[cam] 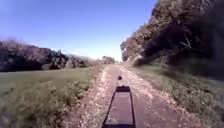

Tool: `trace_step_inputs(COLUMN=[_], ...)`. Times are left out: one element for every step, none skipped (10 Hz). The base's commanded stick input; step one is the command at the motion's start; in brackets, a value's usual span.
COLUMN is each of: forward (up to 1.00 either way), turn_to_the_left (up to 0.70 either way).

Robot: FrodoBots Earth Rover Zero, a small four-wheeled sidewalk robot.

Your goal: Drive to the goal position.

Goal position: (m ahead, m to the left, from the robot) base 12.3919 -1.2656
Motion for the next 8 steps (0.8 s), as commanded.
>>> trace_step_inputs(forward=[0.85, 0.85, 0.85, 0.85, 0.85, 0.85, 0.85, 0.85], turn_to_the_left=[0.00, 0.00, 0.00, 0.00, 0.00, 0.00, -0.07, -0.27])
